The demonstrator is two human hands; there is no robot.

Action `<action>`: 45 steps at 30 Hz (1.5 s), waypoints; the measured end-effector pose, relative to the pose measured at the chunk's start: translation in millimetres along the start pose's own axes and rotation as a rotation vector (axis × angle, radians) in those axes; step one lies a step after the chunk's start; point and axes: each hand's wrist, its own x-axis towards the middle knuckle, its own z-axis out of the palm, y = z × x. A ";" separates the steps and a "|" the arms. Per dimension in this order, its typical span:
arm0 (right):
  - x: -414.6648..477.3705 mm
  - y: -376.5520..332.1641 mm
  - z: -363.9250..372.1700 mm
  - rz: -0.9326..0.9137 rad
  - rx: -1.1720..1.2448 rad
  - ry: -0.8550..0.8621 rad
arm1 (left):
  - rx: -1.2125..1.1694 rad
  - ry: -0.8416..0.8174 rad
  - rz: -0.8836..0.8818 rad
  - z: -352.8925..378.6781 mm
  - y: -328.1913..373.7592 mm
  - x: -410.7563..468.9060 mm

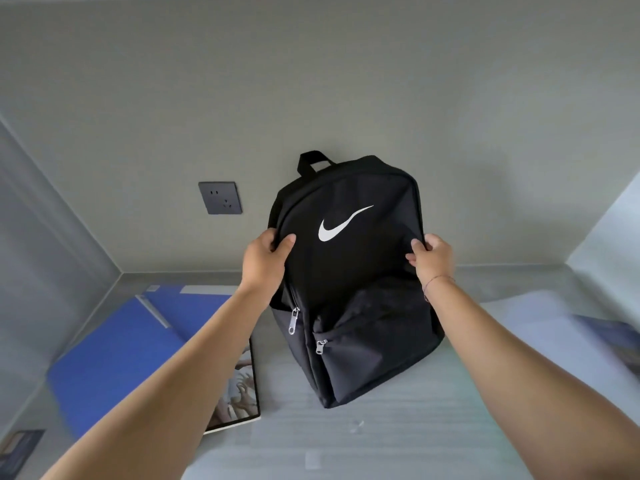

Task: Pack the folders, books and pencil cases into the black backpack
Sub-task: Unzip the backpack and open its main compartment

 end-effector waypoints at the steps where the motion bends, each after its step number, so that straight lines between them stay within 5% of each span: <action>1: 2.3 -2.7 -2.7 -0.014 -0.023 0.001 | 0.004 0.007 0.007 1.4 3.0 -5.5; 8: 11.9 -52.2 -4.9 -0.306 -0.352 0.011 | -0.093 0.028 -0.184 8.4 -2.4 -47.6; 12: -1.2 -63.0 20.4 -0.384 -0.472 -0.129 | -0.284 0.036 -0.397 11.1 -31.6 -79.8; 27: -50.6 20.4 90.1 -0.369 -0.546 -0.556 | -0.247 0.186 -0.822 -26.3 -151.1 -70.7; 35: -134.4 89.8 31.4 -0.587 -0.646 -0.367 | -0.445 0.241 -0.896 18.8 -136.9 -117.4; 38: -147.5 111.4 19.5 -0.614 -0.706 -0.339 | -0.243 0.280 -0.793 52.2 -126.2 -156.7; 42: -154.6 128.3 18.7 -0.673 -0.834 -0.321 | 0.238 0.100 -0.135 75.6 -116.5 -179.0; 45: -159.5 132.2 26.0 -0.637 -0.905 -0.300 | 0.531 0.030 0.078 81.0 -129.9 -156.8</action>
